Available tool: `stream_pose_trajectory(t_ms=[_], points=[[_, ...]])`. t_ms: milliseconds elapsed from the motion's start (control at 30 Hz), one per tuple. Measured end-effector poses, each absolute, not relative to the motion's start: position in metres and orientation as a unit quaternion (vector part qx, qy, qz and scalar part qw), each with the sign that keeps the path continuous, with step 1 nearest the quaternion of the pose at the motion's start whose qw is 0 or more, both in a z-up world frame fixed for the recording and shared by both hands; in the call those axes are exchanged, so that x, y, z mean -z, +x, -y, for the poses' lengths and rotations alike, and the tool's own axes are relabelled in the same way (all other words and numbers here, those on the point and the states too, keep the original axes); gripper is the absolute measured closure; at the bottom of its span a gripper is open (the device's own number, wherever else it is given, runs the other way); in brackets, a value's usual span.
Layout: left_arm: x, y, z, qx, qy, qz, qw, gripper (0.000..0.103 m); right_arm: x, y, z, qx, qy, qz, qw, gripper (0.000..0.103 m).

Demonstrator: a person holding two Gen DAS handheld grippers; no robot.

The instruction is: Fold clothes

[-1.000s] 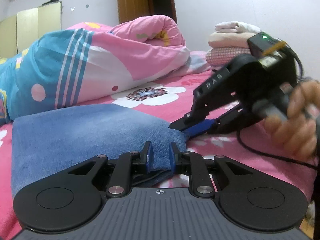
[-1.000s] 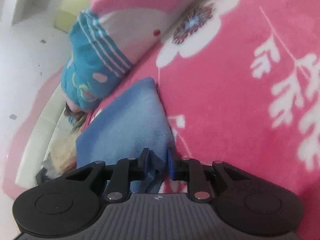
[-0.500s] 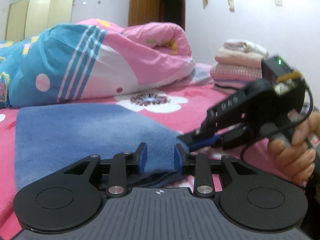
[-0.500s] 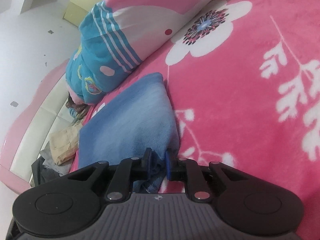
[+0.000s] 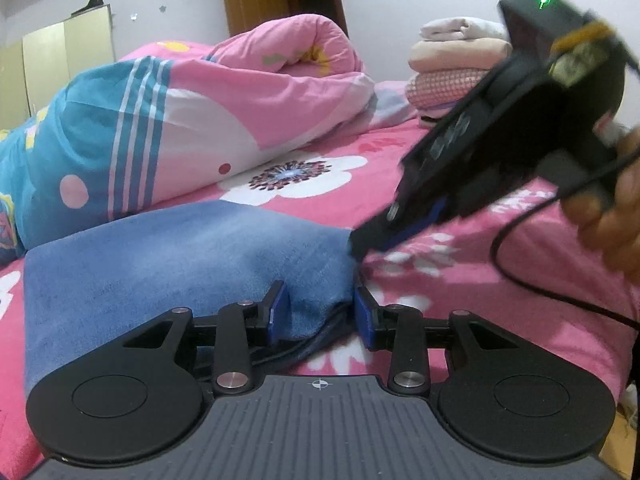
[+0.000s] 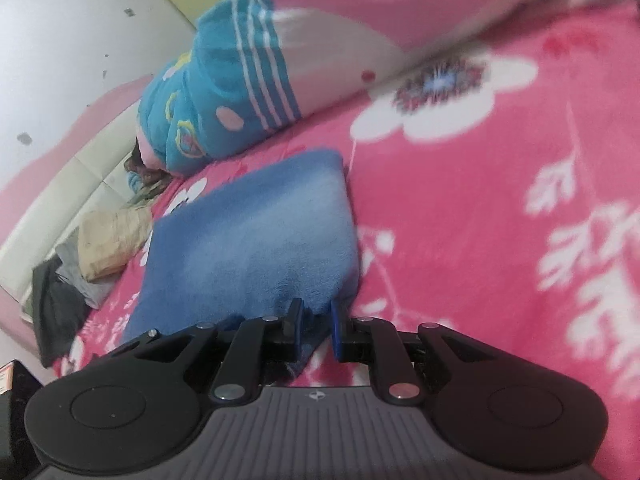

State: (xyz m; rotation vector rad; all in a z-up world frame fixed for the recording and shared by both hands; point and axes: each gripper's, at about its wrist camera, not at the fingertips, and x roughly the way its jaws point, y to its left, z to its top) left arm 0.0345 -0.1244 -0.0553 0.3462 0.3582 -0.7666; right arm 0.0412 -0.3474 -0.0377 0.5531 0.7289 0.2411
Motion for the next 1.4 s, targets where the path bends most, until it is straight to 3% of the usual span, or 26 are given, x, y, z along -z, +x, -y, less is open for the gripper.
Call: stream_pose_trajectory(t_ms=[267,500,733,967,1100,1400], points=[[0.056,0.034,0.121,0.379,0.167,-0.179,0.893,0.068,0.043,0.048,0.325,-0.144,0.207,-0.350,0.902,0.088],[0.035,0.039,0.087,0.393,0.088,-0.172,0.899,0.068,0.055,0.042,0.340,-0.162,0.265,-0.342,0.887,0.088],[0.048,0.041,0.122,0.351,0.160,-0.179,0.905,0.068,0.054,0.042,0.340,-0.156,0.266,-0.344,0.887,0.087],[0.034,0.046,0.131,0.324,0.177,-0.228,0.901,0.068,0.014,0.033,0.328,-0.138,0.168,-0.299,0.929,0.086],[0.028,0.049,0.140,0.306,0.181,-0.262,0.897,0.068,0.039,0.045,0.326,-0.140,0.163,-0.317,0.924,0.086],[0.022,0.055,0.149,0.278,0.180,-0.304,0.894,0.068,0.034,0.052,0.353,-0.144,0.231,-0.300,0.914,0.086]])
